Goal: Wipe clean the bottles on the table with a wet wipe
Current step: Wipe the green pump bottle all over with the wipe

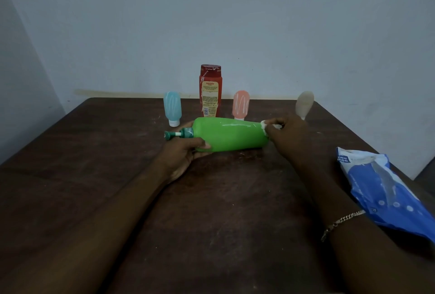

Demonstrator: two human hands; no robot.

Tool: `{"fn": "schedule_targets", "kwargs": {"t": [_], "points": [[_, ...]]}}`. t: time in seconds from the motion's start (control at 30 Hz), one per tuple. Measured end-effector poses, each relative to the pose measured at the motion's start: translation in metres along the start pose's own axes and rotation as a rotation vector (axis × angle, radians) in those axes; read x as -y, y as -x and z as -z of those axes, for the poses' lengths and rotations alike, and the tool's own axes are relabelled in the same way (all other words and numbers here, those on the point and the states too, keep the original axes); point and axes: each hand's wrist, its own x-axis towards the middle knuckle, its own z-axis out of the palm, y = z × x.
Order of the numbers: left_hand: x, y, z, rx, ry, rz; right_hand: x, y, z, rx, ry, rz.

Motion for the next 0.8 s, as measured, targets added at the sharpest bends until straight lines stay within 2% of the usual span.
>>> {"fn": "schedule_targets", "kwargs": {"t": [0.1, 0.23, 0.43, 0.57, 0.8], "points": [[0.001, -0.001, 0.000, -0.008, -0.025, -0.026, 0.003, -0.003, -0.001, -0.017, -0.007, -0.019], [0.001, -0.002, 0.003, -0.015, -0.040, -0.044, 0.013, 0.001, -0.009, 0.068, 0.067, 0.060], [0.002, -0.002, 0.001, -0.014, -0.068, -0.060, 0.004, -0.005, -0.004, -0.011, 0.033, -0.018], [0.003, -0.003, 0.003, -0.027, -0.077, -0.064, 0.015, 0.000, -0.011, 0.067, 0.055, 0.044], [0.002, -0.003, 0.003, -0.022, -0.089, -0.056, 0.012, 0.001, -0.006, -0.029, 0.043, -0.037]]}}
